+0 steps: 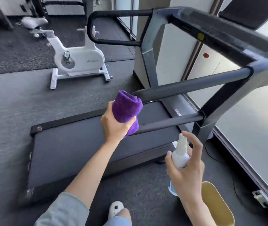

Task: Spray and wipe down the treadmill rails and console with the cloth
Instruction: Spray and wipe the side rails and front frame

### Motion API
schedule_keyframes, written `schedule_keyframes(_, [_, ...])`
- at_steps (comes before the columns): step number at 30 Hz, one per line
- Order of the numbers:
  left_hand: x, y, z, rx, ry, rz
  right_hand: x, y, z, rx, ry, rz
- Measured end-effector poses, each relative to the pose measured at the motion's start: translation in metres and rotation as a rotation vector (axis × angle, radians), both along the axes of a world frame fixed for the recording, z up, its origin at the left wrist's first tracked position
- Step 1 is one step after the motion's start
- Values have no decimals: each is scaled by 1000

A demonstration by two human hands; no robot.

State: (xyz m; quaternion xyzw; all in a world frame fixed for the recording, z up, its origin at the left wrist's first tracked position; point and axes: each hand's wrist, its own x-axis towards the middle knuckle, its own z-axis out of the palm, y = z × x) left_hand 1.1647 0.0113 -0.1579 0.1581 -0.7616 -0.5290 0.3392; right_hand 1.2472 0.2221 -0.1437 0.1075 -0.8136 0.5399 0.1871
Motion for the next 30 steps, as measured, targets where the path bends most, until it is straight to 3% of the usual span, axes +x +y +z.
schedule_keyframes(8, [-7,8,-15,-88,75,214,-76,5,-11,-19,-24,164])
schedule_keyframes(14, [-8,10,-18,-124,134,225,-102,-6,-18,-3,-52,344])
schedule_keyframes(30, [-10,39,-14,-115,67,568,-162,5,-25,42,-74,676])
